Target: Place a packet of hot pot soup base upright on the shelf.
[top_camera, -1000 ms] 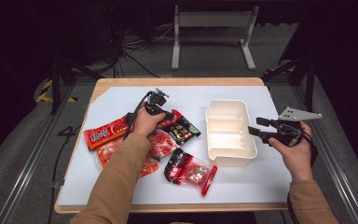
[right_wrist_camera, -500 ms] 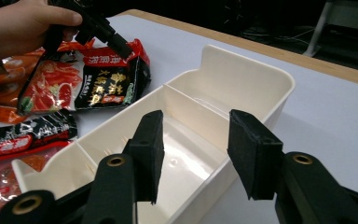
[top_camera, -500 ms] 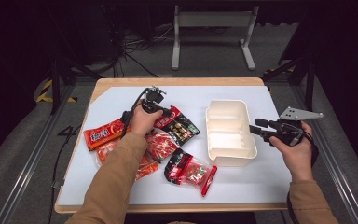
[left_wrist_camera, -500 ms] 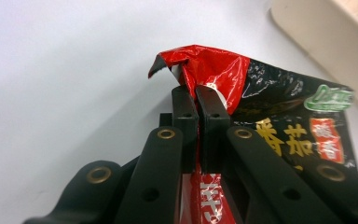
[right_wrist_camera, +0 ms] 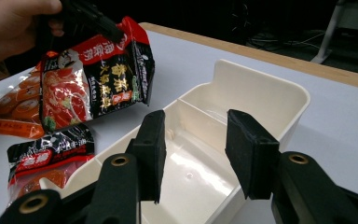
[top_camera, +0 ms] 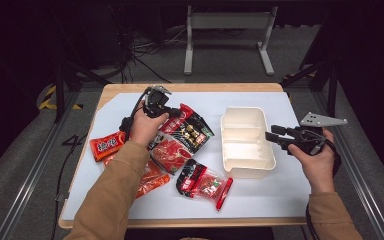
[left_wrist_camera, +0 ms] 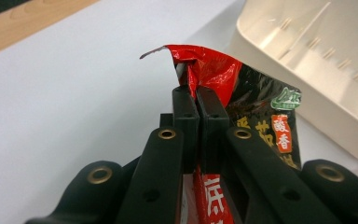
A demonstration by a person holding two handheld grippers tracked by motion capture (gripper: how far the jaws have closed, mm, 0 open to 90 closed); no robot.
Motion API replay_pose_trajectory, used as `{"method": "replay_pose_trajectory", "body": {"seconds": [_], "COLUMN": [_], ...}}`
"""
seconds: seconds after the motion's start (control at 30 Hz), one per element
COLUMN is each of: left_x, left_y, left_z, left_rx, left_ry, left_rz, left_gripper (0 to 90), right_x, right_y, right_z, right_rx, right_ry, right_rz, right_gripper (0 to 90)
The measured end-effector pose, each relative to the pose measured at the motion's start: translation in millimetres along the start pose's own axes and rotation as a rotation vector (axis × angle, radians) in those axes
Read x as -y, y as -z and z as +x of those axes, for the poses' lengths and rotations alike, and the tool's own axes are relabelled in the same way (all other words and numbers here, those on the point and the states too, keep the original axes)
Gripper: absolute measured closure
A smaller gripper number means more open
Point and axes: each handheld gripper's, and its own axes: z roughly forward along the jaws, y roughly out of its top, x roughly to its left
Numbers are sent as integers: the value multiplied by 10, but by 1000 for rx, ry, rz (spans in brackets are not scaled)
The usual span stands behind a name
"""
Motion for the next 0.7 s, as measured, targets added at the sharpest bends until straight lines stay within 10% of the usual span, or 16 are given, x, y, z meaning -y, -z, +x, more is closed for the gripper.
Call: {"method": "replay_pose_trajectory", "body": {"seconds": [0.7], "left_x": [-43], "left_y": [684], "left_z": [-429], "left_rx": [-22], "left_ry": [-83], "left_rz": [-198], "left_gripper": [881], "right_x": [-208], "right_y": [23], "right_z": [187], "right_rx": [31], "right_ry": [-7], "right_rz": [105], "right_gripper": [615]}}
